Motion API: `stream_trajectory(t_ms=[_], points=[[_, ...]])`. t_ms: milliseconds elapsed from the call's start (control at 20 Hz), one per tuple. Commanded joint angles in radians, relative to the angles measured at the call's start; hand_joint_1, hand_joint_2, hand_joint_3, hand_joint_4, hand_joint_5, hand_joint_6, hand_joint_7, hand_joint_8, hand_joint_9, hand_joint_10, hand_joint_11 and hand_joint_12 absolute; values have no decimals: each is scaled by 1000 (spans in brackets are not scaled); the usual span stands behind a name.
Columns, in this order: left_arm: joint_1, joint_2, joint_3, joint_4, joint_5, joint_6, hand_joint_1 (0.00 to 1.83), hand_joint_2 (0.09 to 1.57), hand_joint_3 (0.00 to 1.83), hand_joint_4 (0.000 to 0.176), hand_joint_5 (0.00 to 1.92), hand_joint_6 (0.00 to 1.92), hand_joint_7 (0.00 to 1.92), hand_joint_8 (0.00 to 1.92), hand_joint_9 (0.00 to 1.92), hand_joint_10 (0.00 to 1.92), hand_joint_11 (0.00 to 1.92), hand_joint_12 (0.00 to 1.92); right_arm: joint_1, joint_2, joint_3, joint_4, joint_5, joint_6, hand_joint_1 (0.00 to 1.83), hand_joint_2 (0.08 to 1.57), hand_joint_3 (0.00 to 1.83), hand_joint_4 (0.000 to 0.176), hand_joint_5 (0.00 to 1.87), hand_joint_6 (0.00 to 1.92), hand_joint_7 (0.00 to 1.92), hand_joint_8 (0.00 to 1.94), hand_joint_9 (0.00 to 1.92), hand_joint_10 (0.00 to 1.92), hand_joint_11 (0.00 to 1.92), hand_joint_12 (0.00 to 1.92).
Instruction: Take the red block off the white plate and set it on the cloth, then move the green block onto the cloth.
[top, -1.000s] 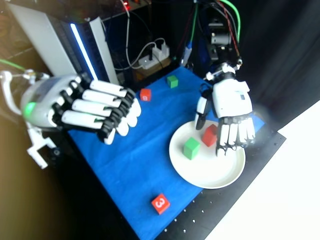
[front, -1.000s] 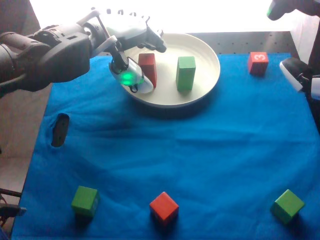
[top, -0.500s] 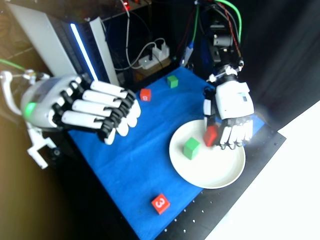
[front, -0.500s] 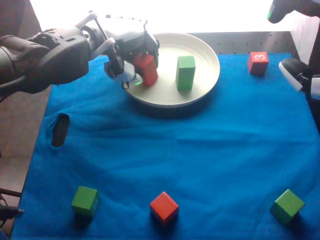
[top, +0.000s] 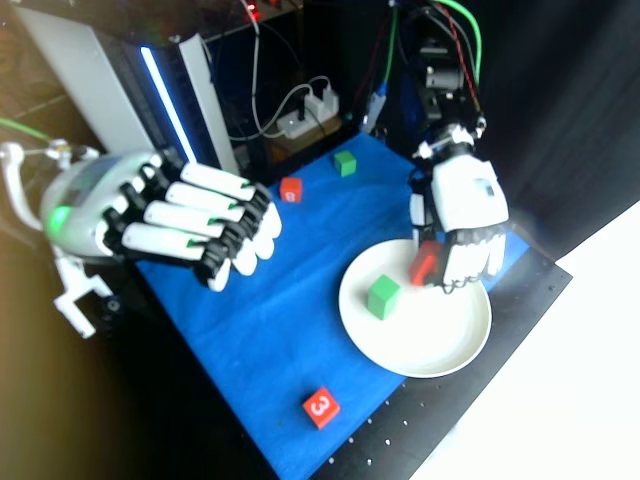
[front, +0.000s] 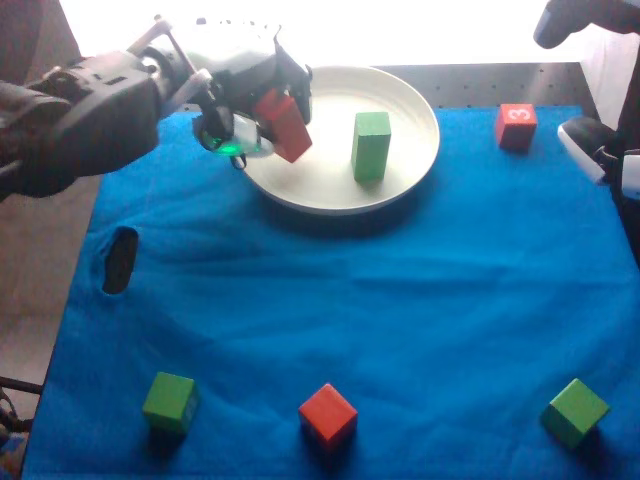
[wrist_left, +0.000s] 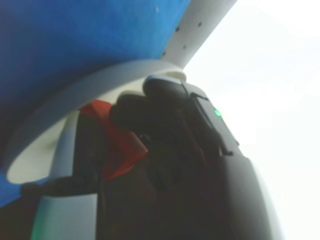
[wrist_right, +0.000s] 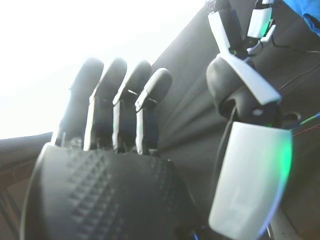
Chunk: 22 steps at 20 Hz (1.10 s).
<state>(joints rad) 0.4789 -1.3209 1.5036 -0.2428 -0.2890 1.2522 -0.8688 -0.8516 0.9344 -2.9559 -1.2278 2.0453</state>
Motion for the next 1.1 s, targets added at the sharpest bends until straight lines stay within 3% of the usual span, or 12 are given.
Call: stream_trajectory(t_ms=[0,300,350,400,450,500,550,650,750,800,850,1050], points=[[-5,20,-15,1,-165,-2,1341,1218,1,0,722,1323,754,1260,764,1530,595,1715,14,1,2,-12,-120,1,1210,645,736,0,427,1253,388,1207,259,1492,233,1921],[58,201,-240,37,-387,-4,1336,1231,0,0,726,1261,756,1385,701,1575,531,1809,14,1,-4,-4,-120,1,1252,645,752,0,392,1362,334,1308,214,1543,146,1921],[80,235,-284,45,-428,-5,1194,1228,0,0,795,1338,746,1308,637,1322,408,1801,14,1,-5,-3,-120,1,1270,643,759,0,367,1385,313,1333,204,1553,155,1921],[98,256,-312,54,-458,-9,1169,1221,0,0,825,1326,750,1286,630,1250,384,1810,14,1,-6,-2,-120,1,1252,642,759,0,360,1389,309,1331,207,1544,193,1921],[122,278,-341,65,-486,-20,1164,1232,2,0,785,1226,760,1456,629,1454,417,1899,14,1,-7,-1,-120,1,1236,635,759,0,379,1336,326,1294,219,1521,225,1921],[147,300,-371,76,-521,-41,1284,1239,4,0,747,1221,747,1429,657,1618,448,1917,14,1,-8,0,-120,1,1236,633,760,0,390,1298,343,1271,230,1506,234,1921],[164,311,-386,84,-537,-54,1325,1229,0,0,744,1162,800,1388,672,1649,393,1920,14,1,-8,1,-120,1,1228,637,757,0,390,1274,353,1247,242,1483,237,1921],[212,335,-419,105,-581,-110,1332,1213,0,0,736,1210,828,1299,732,1546,500,1839,14,1,-9,3,-120,1,1231,603,800,0,412,1242,390,1242,280,1482,277,1917],[254,352,-451,114,-604,-123,1161,1227,1,6,728,1323,824,1320,705,1254,491,1716,14,2,-10,5,-120,1,1227,595,798,0,396,1229,394,1250,292,1482,294,1912],[269,358,-465,119,-608,-123,1156,1231,1,0,721,1312,816,1359,681,1275,436,1772,14,2,-11,6,-120,1,1232,597,795,0,393,1225,398,1248,300,1481,305,1913],[285,363,-479,125,-607,-123,1300,1234,5,0,700,1193,756,1456,727,1544,556,1821,14,2,-11,7,-120,1,1241,594,793,0,392,1227,402,1250,306,1484,312,1915],[356,366,-526,135,-590,-123,1341,1211,1,0,738,1264,785,1294,744,1486,561,1539,14,2,-11,9,-120,1,1213,601,792,0,402,1253,415,1253,330,1492,340,1919]])
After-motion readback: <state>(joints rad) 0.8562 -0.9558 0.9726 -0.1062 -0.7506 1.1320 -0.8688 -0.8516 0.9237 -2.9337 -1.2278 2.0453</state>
